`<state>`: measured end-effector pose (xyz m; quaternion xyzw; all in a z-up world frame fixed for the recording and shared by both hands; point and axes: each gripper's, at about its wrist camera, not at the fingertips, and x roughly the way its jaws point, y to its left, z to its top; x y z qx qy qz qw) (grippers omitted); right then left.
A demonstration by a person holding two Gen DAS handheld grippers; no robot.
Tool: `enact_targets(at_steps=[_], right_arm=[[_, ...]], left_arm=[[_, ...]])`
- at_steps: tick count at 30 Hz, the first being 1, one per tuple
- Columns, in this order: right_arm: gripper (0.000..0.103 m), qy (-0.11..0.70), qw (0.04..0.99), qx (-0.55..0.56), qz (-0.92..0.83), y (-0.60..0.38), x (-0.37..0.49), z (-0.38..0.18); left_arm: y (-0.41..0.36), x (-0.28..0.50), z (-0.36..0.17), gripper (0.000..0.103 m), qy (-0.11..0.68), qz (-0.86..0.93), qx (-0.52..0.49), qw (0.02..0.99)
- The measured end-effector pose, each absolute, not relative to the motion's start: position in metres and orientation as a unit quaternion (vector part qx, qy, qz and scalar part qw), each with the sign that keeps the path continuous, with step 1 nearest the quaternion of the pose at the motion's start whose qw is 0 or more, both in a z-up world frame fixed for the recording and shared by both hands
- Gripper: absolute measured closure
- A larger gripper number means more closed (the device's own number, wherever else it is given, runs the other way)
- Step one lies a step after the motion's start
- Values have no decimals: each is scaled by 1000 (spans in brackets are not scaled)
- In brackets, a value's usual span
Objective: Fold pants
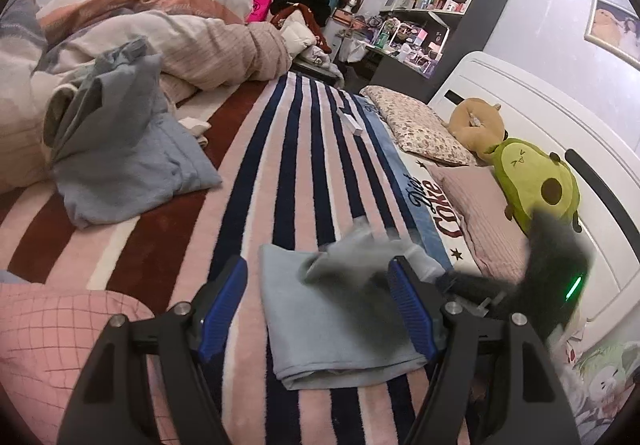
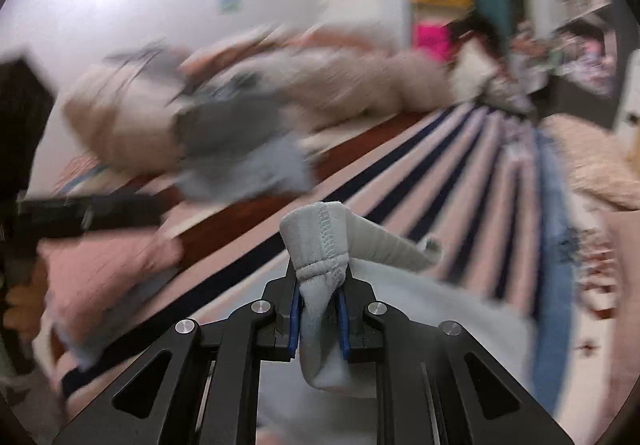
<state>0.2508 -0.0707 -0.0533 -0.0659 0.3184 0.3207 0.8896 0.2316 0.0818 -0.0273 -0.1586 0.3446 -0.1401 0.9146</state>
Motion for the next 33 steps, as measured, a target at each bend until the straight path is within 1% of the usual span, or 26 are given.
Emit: enact_targets(at_steps=[2, 3, 4, 6, 8, 10, 11, 12, 14, 15, 16, 17, 20, 21, 23, 24, 26, 28, 30, 33], right_arm=[[92, 367, 854, -86, 359, -46, 246, -87], [88, 384, 842, -93, 367, -41, 245, -97], [86, 408, 826, -101, 375, -36, 242, -113], [77, 422, 814, -100, 387, -39, 239, -123], [67, 422, 806, -67, 410, -53, 239, -115], [61, 407, 813, -23, 416, -78, 242, -96], [55, 396, 819, -12, 415, -88, 243, -88], [47, 377, 833, -3, 406, -104, 244, -78], [39, 345, 863, 0, 369, -128, 246, -67], [39, 324, 886, -2, 332, -145, 250, -64], [39, 318, 897, -1, 308, -155, 254, -65], [39, 318, 908, 5, 271, -170, 260, -70], [39, 346, 906, 42, 241, -198, 276, -95], [39, 353, 904, 55, 234, -206, 278, -102], [39, 365, 902, 61, 221, -214, 284, -111], [39, 365, 903, 64, 217, -217, 285, -112], [39, 366, 901, 78, 220, -223, 284, -114], [39, 371, 897, 84, 228, -225, 283, -114], [39, 376, 893, 82, 233, -228, 285, -113], [39, 392, 882, 64, 252, -220, 282, -115]], left_arm=[[80, 235, -32, 34, 355, -141, -160, 910], [78, 236, -35, 34, 360, -144, -159, 908], [76, 238, -38, 34, 364, -145, -157, 906], [71, 241, -44, 34, 374, -145, -154, 903], [67, 247, -52, 34, 384, -142, -157, 899], [64, 251, -60, 34, 391, -137, -161, 896], [61, 255, -66, 34, 395, -131, -162, 895], [60, 257, -70, 34, 400, -128, -161, 893], [53, 265, -82, 35, 414, -129, -157, 887], [49, 266, -87, 36, 419, -132, -156, 885], [46, 268, -91, 44, 425, -135, -154, 882], [40, 272, -98, 55, 432, -138, -150, 878], [25, 277, -112, 67, 447, -142, -137, 873], [22, 278, -116, 70, 451, -140, -130, 872], [16, 278, -121, 86, 453, -123, -98, 877], [15, 277, -122, 87, 450, -117, -88, 881], [22, 274, -116, 96, 436, -111, -98, 888], [28, 272, -109, 98, 418, -85, -86, 900], [35, 269, -102, 98, 403, -62, -77, 910], [42, 271, -107, 98, 416, -61, -77, 904]])
